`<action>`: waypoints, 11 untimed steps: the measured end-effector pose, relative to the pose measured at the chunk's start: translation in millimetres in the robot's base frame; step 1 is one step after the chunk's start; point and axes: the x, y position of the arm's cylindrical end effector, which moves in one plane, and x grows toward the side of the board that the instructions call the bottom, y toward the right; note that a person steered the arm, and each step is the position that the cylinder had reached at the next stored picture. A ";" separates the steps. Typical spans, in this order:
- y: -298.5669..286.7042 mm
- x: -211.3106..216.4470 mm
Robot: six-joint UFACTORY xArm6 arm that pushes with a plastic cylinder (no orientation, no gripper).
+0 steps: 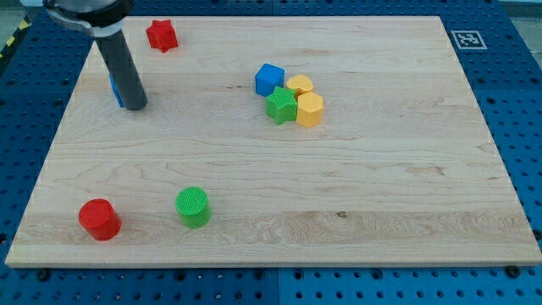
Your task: Move the blue triangle into the red star
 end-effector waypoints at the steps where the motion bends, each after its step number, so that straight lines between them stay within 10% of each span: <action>1: -11.0 18.9; 4: -63.8 -91.0; 7: -43.9 -3.2; 9: 14.3 -108.9; 11: 13.0 -45.9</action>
